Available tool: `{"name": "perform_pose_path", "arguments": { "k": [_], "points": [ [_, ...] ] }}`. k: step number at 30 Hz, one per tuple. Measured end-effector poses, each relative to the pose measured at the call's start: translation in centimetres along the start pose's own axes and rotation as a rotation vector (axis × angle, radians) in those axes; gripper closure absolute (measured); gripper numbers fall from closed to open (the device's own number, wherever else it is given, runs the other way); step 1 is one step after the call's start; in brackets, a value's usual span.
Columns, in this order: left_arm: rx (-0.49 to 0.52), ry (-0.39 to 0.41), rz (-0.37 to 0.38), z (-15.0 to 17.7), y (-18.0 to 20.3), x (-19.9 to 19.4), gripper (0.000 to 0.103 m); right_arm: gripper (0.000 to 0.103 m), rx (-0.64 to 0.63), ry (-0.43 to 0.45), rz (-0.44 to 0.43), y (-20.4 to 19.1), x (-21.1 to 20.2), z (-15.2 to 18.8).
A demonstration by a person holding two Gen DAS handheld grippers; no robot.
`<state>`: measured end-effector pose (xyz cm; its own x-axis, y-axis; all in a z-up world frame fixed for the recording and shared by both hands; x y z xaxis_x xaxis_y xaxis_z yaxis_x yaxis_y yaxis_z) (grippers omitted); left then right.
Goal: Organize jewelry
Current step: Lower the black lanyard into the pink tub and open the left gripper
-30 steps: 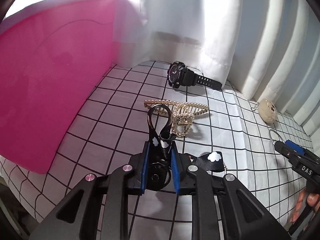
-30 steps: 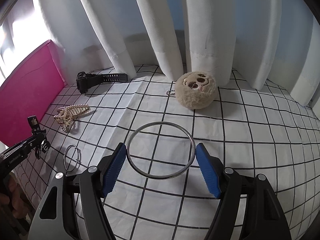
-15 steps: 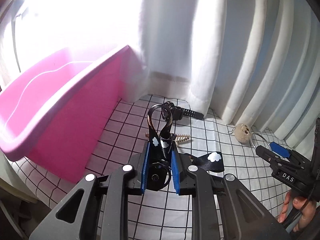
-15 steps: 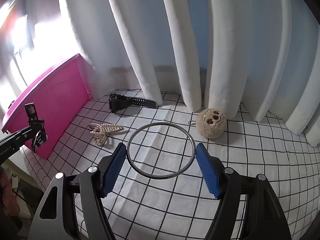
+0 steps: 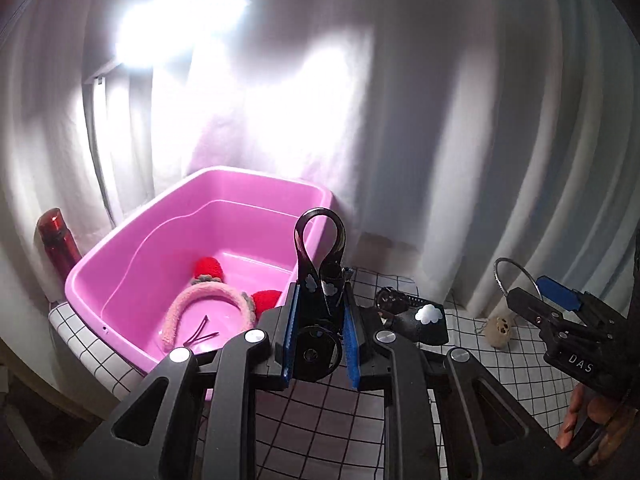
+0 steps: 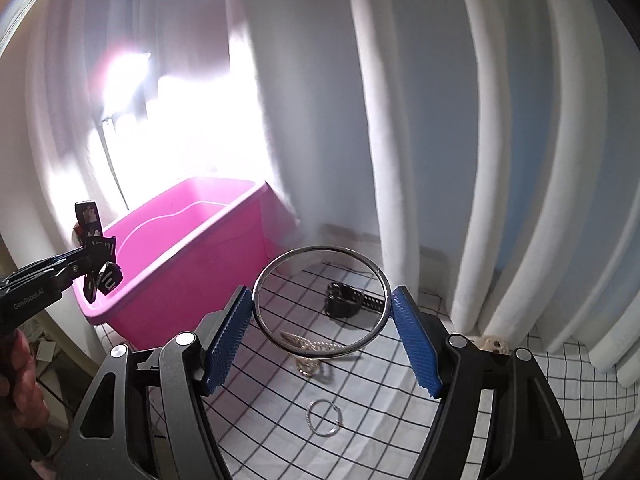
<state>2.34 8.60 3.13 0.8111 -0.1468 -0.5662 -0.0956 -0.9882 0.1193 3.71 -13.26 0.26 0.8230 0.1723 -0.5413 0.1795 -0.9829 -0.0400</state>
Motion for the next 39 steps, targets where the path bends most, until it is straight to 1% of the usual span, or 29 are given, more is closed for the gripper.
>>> {"name": "perform_pose_path", "arguments": {
  "k": [4, 9, 12, 19, 26, 29, 33, 35, 36, 38, 39],
  "points": [
    [-0.019, 0.025, -0.054, -1.0, -3.5, -0.9, 0.083, 0.034, -0.039, 0.025, -0.068, -3.8, 1.2, -2.1],
    [-0.035, 0.02, -0.124, -1.5, -7.4, -0.8, 0.083, 0.034, -0.08, 0.027, -0.142, -8.2, 3.3, -3.7],
    [-0.039, 0.011, -0.152, -1.6, -9.1, -0.2, 0.083, 0.034, -0.095, 0.014, -0.175, -10.5, 5.1, -4.4],
    [-0.068, -0.055, -0.182, -1.3, -13.0, 3.3, 0.083, 0.034, -0.164, -0.052, -0.211, -15.3, 10.4, -5.4],
    [-0.083, -0.108, -0.181, -0.9, -15.2, 6.1, 0.082, 0.034, -0.198, -0.119, -0.211, -18.3, 14.3, -5.4],
    [-0.097, -0.128, -0.177, -0.7, -15.8, 7.0, 0.078, 0.033, -0.21, -0.131, -0.19, -18.8, 15.3, -5.3],
    [-0.11, -0.135, -0.165, -0.8, -16.2, 7.4, 0.072, 0.033, -0.189, -0.15, -0.181, -18.6, 16.3, -5.5],
    [-0.116, -0.134, -0.162, -0.8, -16.3, 7.4, 0.064, 0.032, -0.182, -0.146, -0.173, -18.5, 16.4, -5.7],
    [-0.117, -0.133, -0.165, -0.9, -16.4, 7.4, 0.058, 0.032, -0.182, -0.145, -0.166, -18.3, 16.3, -5.6],
    [-0.119, -0.125, -0.169, -1.0, -16.5, 7.3, 0.053, 0.032, -0.18, -0.147, -0.16, -18.2, 16.2, -5.7],
    [-0.121, -0.119, -0.17, -1.1, -16.6, 7.2, 0.048, 0.032, -0.178, -0.148, -0.158, -18.2, 16.1, -5.7]
  ]
}}
Point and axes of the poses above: each gripper's, at about its wrist camera, not at the fingertips, and x roughly the way its jaws point, y to its right, z to its underside, the point moved 3 cm from there along x, roughly the way its jaws point, and after that the axes turned 1 degree about -y, right-handed, at the moved point
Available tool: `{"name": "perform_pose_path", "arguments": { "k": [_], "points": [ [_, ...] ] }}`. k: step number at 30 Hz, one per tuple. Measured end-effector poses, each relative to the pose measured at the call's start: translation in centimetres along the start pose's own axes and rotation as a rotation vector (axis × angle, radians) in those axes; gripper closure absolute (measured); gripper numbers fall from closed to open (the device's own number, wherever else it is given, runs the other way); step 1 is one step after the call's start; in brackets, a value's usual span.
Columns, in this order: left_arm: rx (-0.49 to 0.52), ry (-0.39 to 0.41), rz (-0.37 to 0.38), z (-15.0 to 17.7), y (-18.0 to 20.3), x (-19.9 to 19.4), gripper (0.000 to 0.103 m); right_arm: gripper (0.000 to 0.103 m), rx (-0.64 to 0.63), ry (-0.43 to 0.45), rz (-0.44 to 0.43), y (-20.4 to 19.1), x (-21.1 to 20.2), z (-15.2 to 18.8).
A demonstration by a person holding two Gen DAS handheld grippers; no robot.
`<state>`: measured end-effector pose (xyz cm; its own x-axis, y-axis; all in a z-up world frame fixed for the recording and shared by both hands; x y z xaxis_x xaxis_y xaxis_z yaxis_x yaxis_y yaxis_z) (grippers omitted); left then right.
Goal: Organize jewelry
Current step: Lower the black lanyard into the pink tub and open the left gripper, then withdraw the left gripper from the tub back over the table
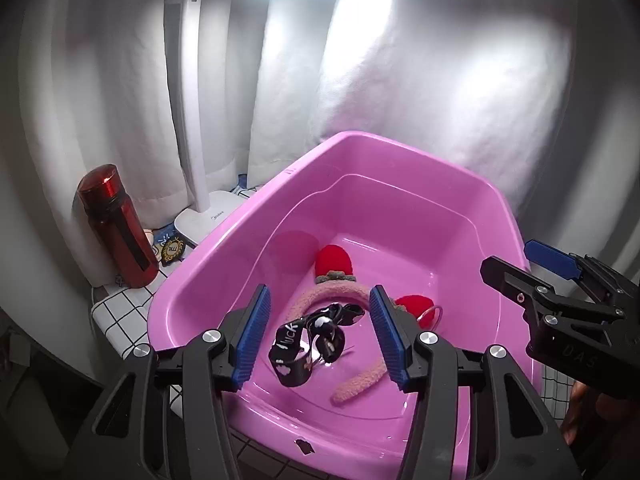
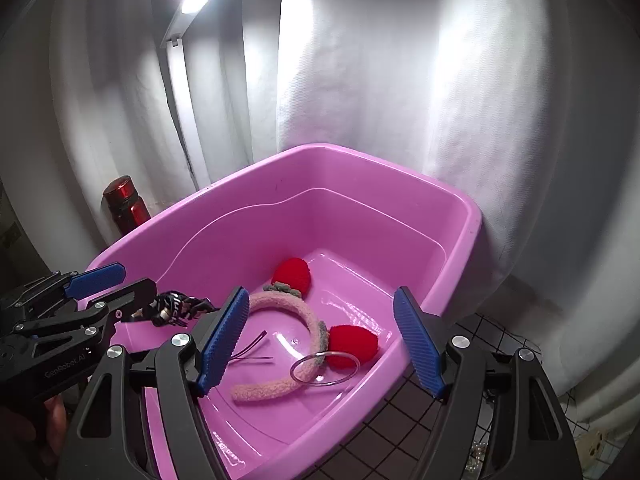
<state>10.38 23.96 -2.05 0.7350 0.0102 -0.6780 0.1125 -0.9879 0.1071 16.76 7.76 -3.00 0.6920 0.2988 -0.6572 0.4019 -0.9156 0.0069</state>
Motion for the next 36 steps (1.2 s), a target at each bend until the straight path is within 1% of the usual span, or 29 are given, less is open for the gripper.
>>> {"name": "perform_pose_path", "arguments": {
  "k": [1, 3, 9, 16, 25, 36],
  "points": [
    [-0.004, 0.006, -0.002, -0.1, -0.1, -0.1, 0.042, 0.032, 0.002, 0.0, 0.002, 0.0, 0.0, 0.1],
    [-0.012, 0.018, -0.007, -0.3, -0.1, -0.4, 0.038, 0.032, 0.004, 0.0, 0.006, 0.1, -0.2, 0.1],
    [-0.006, 0.019, -0.019, -0.3, 0.2, -0.5, 0.034, 0.032, 0.006, -0.001, 0.013, 0.2, -0.5, 0.4],
    [-0.019, 0.035, -0.037, -0.4, 0.1, -1.3, 0.022, 0.032, 0.009, 0.002, 0.021, 0.2, -0.9, 0.5],
    [-0.041, 0.04, -0.07, -0.1, 0.0, -2.6, 0.018, 0.029, 0.016, 0.023, 0.038, 0.6, -2.7, 1.0],
    [-0.042, 0.044, -0.033, 1.2, 1.6, -4.6, 0.017, 0.029, 0.037, 0.033, 0.094, 1.6, -6.8, 3.5]
  ]
}}
Point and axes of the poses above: each gripper's, at about its wrist camera, not at the fingertips, and x roughly the way its jaws point, y to its right, z to its underside, the point moved 3 cm from there along x, roughly the way its jaws point, and after that the axes turned 1 degree about -y, right-handed, at the moved point
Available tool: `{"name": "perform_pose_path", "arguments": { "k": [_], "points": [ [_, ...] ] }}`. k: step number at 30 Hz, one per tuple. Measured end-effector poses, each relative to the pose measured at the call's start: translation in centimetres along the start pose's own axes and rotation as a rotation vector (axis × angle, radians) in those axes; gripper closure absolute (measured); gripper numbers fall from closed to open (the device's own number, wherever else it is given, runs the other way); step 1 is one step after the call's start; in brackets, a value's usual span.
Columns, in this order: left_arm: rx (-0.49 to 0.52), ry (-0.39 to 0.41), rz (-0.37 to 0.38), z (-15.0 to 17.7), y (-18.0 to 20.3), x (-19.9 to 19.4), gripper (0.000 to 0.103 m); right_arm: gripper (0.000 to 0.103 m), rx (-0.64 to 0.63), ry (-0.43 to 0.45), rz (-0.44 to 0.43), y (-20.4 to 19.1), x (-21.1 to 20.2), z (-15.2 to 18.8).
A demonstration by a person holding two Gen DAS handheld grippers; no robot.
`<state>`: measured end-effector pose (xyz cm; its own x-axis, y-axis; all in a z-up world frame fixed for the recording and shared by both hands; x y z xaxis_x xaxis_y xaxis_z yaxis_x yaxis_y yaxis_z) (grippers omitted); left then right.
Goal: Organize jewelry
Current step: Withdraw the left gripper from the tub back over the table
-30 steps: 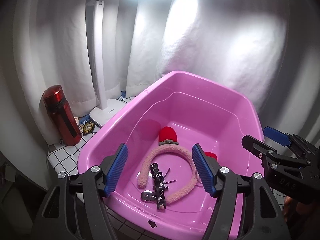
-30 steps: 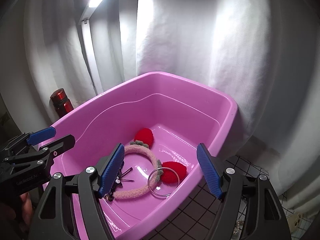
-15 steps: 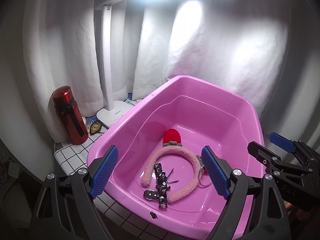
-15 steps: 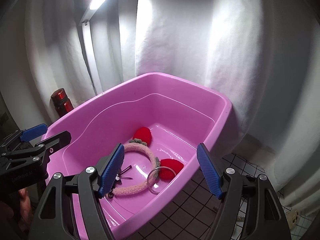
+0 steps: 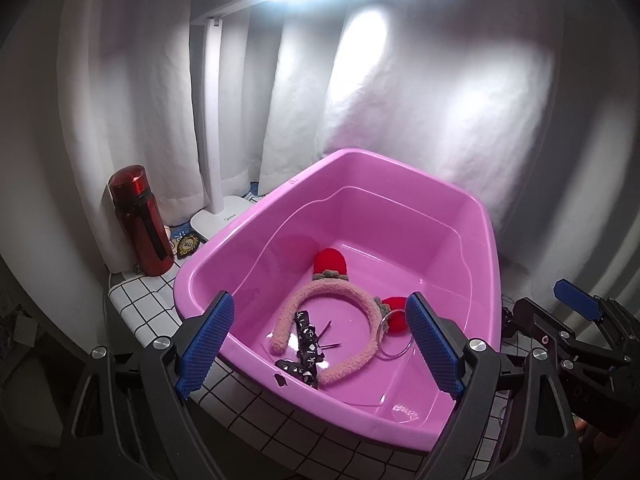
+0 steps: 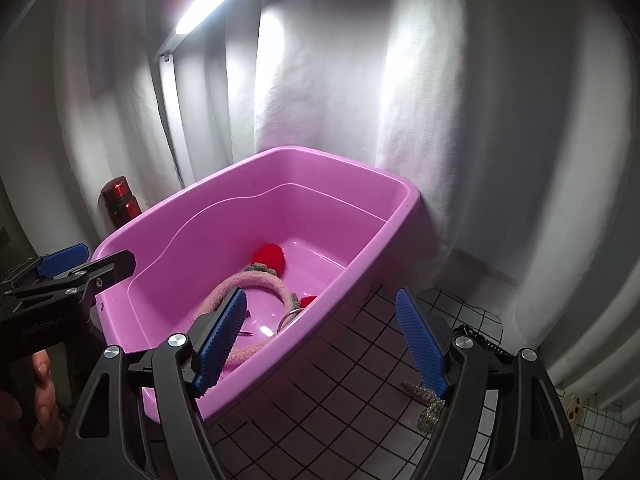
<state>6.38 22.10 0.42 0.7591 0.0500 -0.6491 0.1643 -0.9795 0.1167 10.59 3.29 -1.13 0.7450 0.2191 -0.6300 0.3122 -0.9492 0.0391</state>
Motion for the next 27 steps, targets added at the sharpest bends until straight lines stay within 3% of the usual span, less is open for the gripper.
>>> {"name": "perform_pose_path", "arguments": {
  "k": [13, 27],
  "points": [
    [0.067, 0.007, 0.078, 2.3, 5.2, -3.6, 0.017, 0.029, 0.129, 0.018, 0.081, 5.7, -6.6, 5.5],
    [0.143, -0.026, 0.276, 6.0, 14.7, -6.6, 0.016, 0.029, 0.308, 0.0, 0.265, 15.6, -14.4, 14.0]
  ]
}}
Point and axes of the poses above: each gripper's, at about its wrist camera, not at the fingertips, and x roughly the way its jaws point, y to its right, z to its underside, the point moved 3 cm from there along x, roughly the way its jaws point, and after that the axes turned 1 degree about -y, right-handed, at the moved point
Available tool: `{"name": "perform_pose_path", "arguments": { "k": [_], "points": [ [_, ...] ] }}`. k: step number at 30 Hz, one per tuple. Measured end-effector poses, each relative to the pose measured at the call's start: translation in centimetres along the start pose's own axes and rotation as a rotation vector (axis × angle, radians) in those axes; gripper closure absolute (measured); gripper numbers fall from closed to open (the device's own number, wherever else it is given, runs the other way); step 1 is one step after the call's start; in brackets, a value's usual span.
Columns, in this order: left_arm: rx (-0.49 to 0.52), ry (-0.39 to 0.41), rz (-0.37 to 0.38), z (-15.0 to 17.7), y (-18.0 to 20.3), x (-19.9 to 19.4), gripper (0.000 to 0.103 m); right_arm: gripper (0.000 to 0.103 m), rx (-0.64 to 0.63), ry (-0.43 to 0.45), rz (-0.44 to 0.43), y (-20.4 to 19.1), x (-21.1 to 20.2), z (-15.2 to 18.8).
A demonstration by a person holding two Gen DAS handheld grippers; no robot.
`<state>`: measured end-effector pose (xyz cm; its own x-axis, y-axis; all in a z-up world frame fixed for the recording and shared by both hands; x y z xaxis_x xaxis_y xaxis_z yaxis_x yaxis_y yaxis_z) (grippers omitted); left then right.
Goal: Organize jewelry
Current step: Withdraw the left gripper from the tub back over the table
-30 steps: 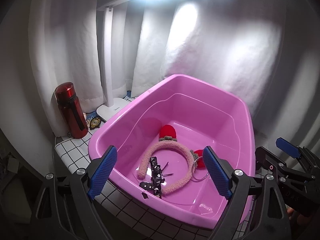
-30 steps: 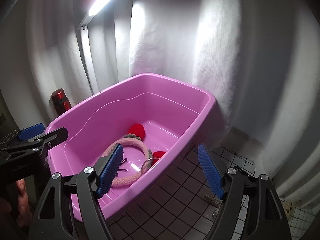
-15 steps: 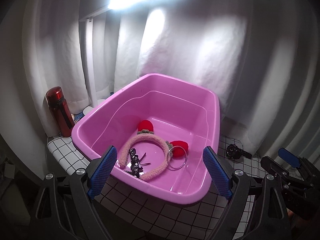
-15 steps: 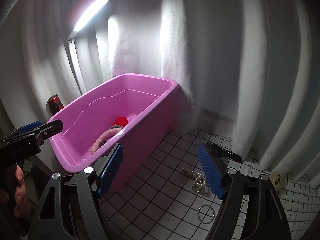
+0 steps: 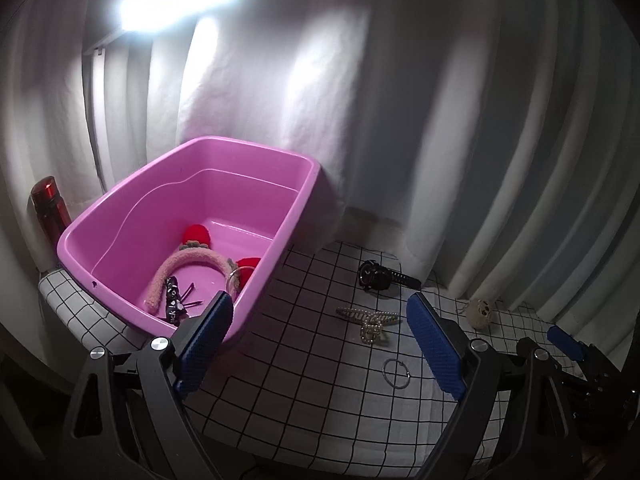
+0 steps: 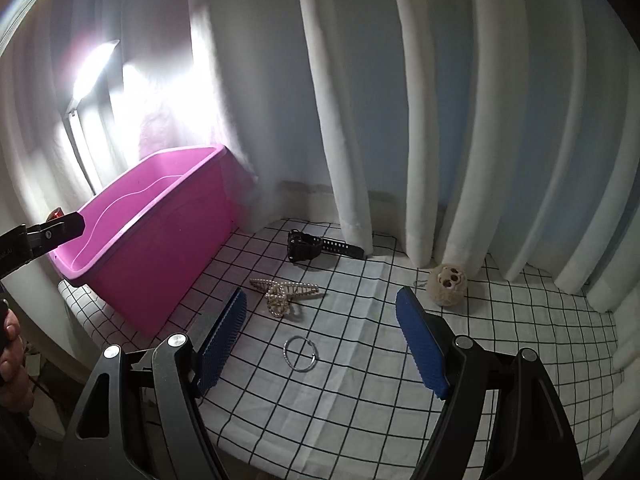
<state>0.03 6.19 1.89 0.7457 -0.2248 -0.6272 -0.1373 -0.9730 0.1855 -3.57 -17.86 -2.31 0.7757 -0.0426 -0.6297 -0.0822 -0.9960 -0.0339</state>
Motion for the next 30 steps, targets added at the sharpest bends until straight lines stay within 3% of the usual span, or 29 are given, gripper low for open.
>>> {"name": "perform_pose_path", "arguments": {
  "k": [6, 12, 24, 30],
  "points": [
    [0.036, -0.045, 0.047, 1.5, 3.8, 1.3, 0.016, 0.029, 0.058, -0.003, 0.047, 4.0, -0.8, 1.5],
    [0.065, -0.099, 0.047, 3.2, 6.4, 4.1, 0.015, 0.029, 0.098, -0.03, 0.079, 7.2, -0.2, 3.1],
    [0.088, -0.19, -0.017, 6.7, 7.4, 11.9, 0.015, 0.029, 0.171, -0.086, 0.103, 11.6, 4.2, 5.7],
    [0.091, -0.221, -0.009, 9.1, 8.4, 14.9, 0.015, 0.029, 0.167, -0.099, 0.105, 12.8, 7.5, 6.1]
  ]
}}
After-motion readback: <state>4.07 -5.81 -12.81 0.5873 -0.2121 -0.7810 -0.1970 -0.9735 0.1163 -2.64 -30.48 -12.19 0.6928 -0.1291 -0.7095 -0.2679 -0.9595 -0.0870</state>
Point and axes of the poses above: each gripper's, at about its wrist camera, not at the fingertips, and x roughly the way its jaws point, y to its right, z to its underside, the point moved 3 cm from there along x, roughly the way its jaws point, and after that the axes turned 1 degree about -y, right-handed, at the moved point
